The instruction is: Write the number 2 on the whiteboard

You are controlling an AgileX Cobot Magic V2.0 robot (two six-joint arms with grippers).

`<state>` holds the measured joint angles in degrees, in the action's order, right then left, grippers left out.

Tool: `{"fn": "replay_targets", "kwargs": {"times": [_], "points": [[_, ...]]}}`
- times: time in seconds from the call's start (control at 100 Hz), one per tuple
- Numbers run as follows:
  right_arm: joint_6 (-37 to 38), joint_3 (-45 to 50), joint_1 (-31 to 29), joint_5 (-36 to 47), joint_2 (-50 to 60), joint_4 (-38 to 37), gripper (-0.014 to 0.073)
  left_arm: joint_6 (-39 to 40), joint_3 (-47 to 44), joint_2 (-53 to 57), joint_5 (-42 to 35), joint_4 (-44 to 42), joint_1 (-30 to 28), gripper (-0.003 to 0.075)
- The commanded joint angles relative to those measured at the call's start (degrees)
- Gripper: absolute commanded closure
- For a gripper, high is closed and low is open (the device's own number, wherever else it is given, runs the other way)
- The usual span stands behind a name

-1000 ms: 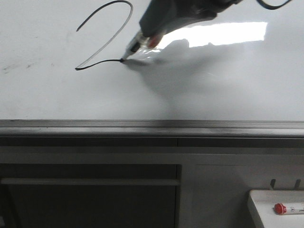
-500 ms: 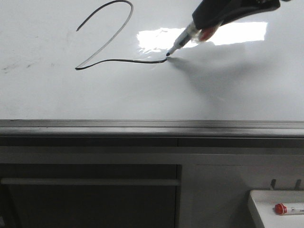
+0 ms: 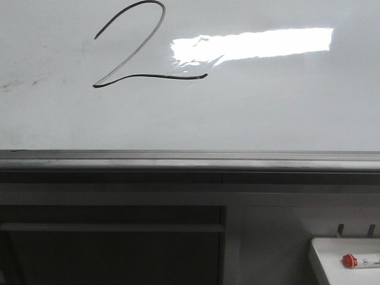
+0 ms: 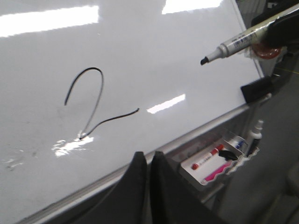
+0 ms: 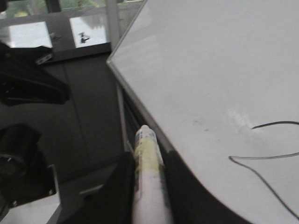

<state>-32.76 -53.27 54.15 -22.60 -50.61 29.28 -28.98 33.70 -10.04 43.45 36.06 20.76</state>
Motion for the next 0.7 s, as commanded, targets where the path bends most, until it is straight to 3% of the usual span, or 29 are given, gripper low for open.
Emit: {"fn": "replay_targets", "kwargs": {"times": [0.0,0.15,0.22,0.44,0.69], "points": [[-0.83,-1.74,2.87,-0.25,-0.43,-1.15,0.0654,-5.54,2.15,-1.99,2.55,7.27,0.23,0.0633],[-0.83,-1.74,6.62,-2.19,-3.67,-4.52,0.0654,-18.05,6.34,-3.97,11.95,10.79,0.23,0.0314],[-0.83,-1.74,7.90,-2.08,-5.35,-5.41,0.0654,-21.07,9.07,-4.92,13.83,10.79,0.23,0.0241],[-6.02,-1.93,14.02,0.16,-10.72,-6.01,0.0654,-21.95,15.54,-10.87,19.74,10.66,0.23,0.0293],[-7.17,-1.93,19.99,12.06,-13.98,-6.13,0.0654,-21.95,16.23,-18.12,24.37,14.09,0.23,0.0300]]}}
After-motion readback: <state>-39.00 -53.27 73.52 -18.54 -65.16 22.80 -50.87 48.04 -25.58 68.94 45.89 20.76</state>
